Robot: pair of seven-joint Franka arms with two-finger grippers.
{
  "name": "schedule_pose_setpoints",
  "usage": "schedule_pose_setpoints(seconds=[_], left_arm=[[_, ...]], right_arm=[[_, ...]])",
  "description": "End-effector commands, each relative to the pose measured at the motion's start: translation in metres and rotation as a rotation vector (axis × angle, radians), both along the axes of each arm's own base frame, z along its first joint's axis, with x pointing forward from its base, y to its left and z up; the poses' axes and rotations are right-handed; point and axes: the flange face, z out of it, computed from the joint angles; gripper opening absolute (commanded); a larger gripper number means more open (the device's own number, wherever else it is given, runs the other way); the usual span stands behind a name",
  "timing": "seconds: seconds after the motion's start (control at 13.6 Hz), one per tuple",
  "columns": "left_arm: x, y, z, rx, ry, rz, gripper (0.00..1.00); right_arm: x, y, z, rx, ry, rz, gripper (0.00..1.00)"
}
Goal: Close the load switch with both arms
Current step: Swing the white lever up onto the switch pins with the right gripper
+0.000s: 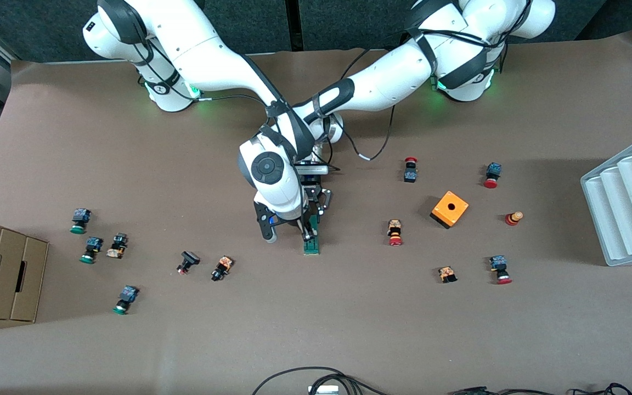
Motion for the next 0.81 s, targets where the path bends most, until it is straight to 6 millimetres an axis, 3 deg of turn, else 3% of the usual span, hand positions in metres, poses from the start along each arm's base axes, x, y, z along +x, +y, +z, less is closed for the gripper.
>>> schedule_pose_setpoints(seconds=[0.0, 0.51, 0.74], left_arm=[[-0.005, -0.001, 0.001, -0.002, -0.004, 0.007, 0.55], [-0.004, -0.001, 0.001, -0.002, -0.004, 0.009, 0.55], [-0.005, -0.001, 0.001, -0.001, -0.004, 0.008, 0.55]], right_arm=[[0.02, -0.003, -0.005, 0.017, -0.026, -0.018, 0.15], [0.031, -0.001, -0.01, 0.021, -0.037, -0.025, 0.16], [0.035, 0.0, -0.015, 0.02, -0.04, -0.026, 0.21]])
